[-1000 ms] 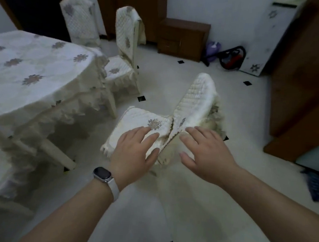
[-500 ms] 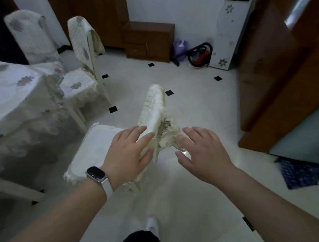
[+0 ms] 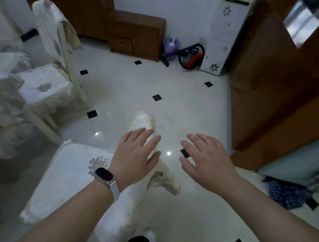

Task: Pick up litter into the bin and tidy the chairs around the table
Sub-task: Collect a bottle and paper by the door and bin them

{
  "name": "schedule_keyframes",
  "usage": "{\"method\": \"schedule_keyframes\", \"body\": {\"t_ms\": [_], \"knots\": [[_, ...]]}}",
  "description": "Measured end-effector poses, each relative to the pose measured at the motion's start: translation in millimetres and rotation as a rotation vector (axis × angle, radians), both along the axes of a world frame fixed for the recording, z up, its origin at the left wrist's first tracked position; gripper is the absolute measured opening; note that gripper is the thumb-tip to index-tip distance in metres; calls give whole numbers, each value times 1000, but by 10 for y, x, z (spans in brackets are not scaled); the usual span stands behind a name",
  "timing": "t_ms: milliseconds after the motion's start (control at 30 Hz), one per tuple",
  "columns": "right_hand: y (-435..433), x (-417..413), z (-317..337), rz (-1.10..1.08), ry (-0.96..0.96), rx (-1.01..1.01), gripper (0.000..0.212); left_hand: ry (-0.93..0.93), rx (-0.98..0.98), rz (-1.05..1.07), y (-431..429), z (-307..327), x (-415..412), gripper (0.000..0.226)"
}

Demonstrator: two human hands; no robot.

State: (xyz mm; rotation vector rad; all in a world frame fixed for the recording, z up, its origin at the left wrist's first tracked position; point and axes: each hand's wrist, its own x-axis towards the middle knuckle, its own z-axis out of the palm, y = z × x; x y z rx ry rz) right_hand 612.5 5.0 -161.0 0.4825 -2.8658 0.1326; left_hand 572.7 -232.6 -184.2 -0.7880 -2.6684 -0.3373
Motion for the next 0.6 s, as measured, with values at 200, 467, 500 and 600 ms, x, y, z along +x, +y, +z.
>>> {"method": "schedule_keyframes", "body": {"t_ms": [200,467,500,600], "knots": [[198,-699,-25,-40,-23,18,43,-26,-4,-21,197,-35,-839,42],[498,-1740,-91,69,50,-9,42,-60,0,32,467,-110,-1578,44],[542,-1881,-121,90,65,-24,42,-61,-12,56,512,-105,-1673,45],[748,-2323,-205,138,100,-79,41,-52,-52,119,687,-66,-1926,45]]}}
